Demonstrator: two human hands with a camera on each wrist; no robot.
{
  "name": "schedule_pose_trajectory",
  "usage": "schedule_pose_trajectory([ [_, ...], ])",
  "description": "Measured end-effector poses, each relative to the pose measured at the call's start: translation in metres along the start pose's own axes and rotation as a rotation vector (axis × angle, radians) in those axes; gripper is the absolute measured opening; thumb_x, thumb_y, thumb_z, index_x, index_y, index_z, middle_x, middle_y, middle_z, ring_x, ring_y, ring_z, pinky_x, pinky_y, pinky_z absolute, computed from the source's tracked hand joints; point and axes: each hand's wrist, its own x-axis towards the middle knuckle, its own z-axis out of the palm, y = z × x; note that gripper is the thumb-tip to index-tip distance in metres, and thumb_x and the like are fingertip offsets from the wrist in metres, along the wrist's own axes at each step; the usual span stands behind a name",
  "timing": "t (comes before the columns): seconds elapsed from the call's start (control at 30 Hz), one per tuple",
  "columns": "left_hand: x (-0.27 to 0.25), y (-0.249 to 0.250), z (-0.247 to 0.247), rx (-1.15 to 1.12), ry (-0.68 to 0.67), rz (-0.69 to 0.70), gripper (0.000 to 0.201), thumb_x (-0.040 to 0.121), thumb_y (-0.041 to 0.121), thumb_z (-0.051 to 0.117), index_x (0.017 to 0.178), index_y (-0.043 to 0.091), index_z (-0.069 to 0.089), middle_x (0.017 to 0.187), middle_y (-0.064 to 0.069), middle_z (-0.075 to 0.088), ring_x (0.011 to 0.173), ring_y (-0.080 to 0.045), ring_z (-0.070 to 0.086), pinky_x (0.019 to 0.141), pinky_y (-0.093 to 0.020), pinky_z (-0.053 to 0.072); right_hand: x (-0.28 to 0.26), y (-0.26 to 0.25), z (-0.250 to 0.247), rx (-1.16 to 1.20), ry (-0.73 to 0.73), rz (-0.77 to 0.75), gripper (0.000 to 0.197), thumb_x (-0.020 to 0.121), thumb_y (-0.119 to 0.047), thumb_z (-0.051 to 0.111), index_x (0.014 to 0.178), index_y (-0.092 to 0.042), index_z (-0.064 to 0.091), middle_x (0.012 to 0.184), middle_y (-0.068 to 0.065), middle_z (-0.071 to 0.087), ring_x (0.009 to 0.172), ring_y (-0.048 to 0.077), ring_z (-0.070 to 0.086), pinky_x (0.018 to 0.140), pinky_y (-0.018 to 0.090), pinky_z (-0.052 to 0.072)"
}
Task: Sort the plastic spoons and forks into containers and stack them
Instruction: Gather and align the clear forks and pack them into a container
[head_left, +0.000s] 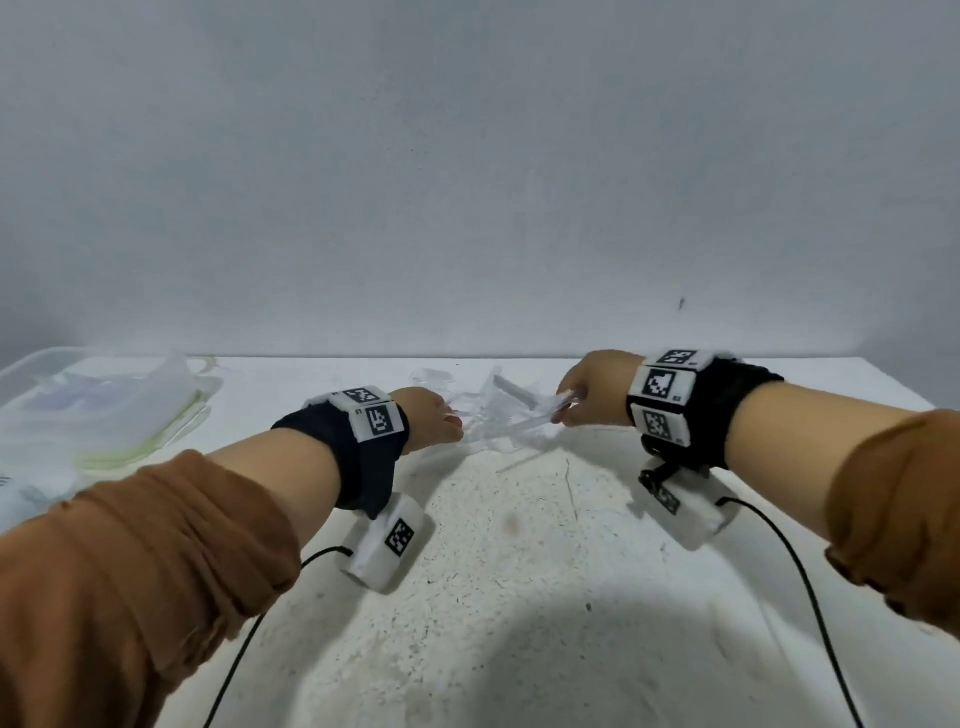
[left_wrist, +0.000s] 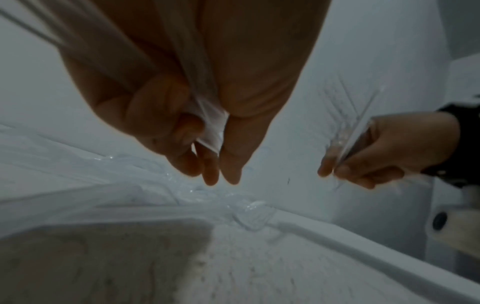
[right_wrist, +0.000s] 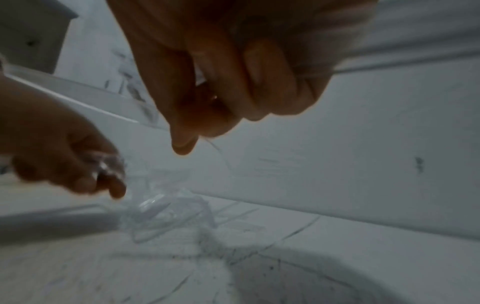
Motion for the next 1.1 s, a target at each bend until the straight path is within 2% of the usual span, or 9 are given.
schedule_pose_trajectory([
  [0.1,0.005,0.012,0.009,0.224,-0.067,0.038,0.022,0.098,0.029,0.039,0.085,0.013,0.047,0.078,0.005,0.042,0.090,-0.018,0.043,0.068,-0.021,0.033,-0.011,0.013,-0.005,0.244,0.041,0.136,0.012,0.086,-0.025,0.061,0.077,-0.024,0.069,0.055,-0.013,0.059,0.036,-0.001,0.044,0.043,0.013,0.036],
  [0.2,0.009,0.018,0.015,0.303,-0.076,0.065,0.020,0.096,0.030,0.045,0.103,0.016,0.057,0.103,0.003,0.055,0.098,-0.016,0.043,0.074,-0.020,0.035,-0.021,0.019,-0.004,0.411,0.022,0.218,0.015,0.081,-0.032,0.065,0.085,-0.020,0.073,0.061,-0.009,0.064,0.044,0.010,0.042,0.050,0.019,0.036],
  [0.3,0.014,0.018,0.018,0.304,-0.042,0.049,0.018,0.092,0.030,0.052,0.099,0.014,0.055,0.086,0.003,0.050,0.087,-0.017,0.043,0.070,-0.023,0.035,-0.028,0.022,-0.003,0.528,0.007,0.278,0.017,0.083,-0.029,0.065,0.093,-0.019,0.074,0.047,-0.002,0.053,0.045,0.014,0.039,0.048,0.021,0.032],
  [0.43,0.016,0.022,0.020,0.322,-0.042,-0.013,0.024,0.091,0.031,0.049,0.076,0.013,0.043,0.066,0.004,0.033,0.062,-0.013,0.036,0.053,-0.020,0.027,-0.029,0.026,0.000,0.673,0.009,0.274,0.022,0.085,-0.027,0.059,0.096,-0.014,0.074,0.080,0.013,0.071,0.046,0.016,0.038,0.047,0.022,0.032],
  [0.5,0.013,0.022,0.020,0.326,-0.041,-0.023,0.025,0.091,0.032,0.050,0.076,0.013,0.043,0.065,0.004,0.033,0.065,-0.014,0.038,0.051,-0.020,0.024,-0.030,0.027,0.001,0.716,0.022,0.260,0.022,0.087,-0.025,0.057,0.097,-0.012,0.072,0.093,0.009,0.073,0.045,0.015,0.040,0.046,0.022,0.032],
  [0.63,0.010,0.021,0.020,0.298,-0.038,-0.007,0.034,0.092,0.028,0.044,0.063,0.015,0.033,0.064,0.003,0.033,0.056,-0.011,0.030,0.051,-0.021,0.023,-0.027,0.027,0.003,0.759,0.103,0.250,0.020,0.089,-0.008,0.049,0.097,-0.015,0.066,0.053,-0.010,0.062,0.036,0.002,0.044,0.038,0.014,0.031],
  [0.87,-0.004,0.012,-0.007,-0.202,0.026,0.019,0.015,0.097,0.024,0.047,0.093,0.013,0.056,0.078,0.002,0.055,0.069,-0.011,0.051,0.057,-0.016,0.036,-0.011,0.023,0.012,0.816,0.297,0.144,0.015,0.091,-0.007,0.045,0.098,-0.020,0.044,0.062,-0.001,0.054,0.045,0.014,0.045,0.043,0.022,0.033],
  [1.0,-0.017,-0.012,-0.019,-0.418,0.086,-0.007,0.014,0.097,0.025,0.047,0.097,0.014,0.055,0.090,-0.002,0.057,0.070,-0.013,0.051,0.059,-0.019,0.038,0.004,0.010,0.009,0.728,0.194,0.147,0.028,0.094,-0.022,0.047,0.068,-0.013,0.048,0.062,0.006,0.053,0.050,0.019,0.044,0.047,0.024,0.033],
  [1.1,-0.025,-0.036,-0.025,-0.553,0.123,-0.034,0.015,0.098,0.024,0.045,0.091,0.017,0.055,0.090,0.001,0.055,0.068,-0.012,0.045,0.058,-0.022,0.036,0.017,-0.010,0.009,0.723,0.096,0.138,0.022,0.094,-0.027,0.050,0.079,-0.013,0.055,0.066,0.003,0.051,0.052,0.017,0.043,0.049,0.024,0.033],
])
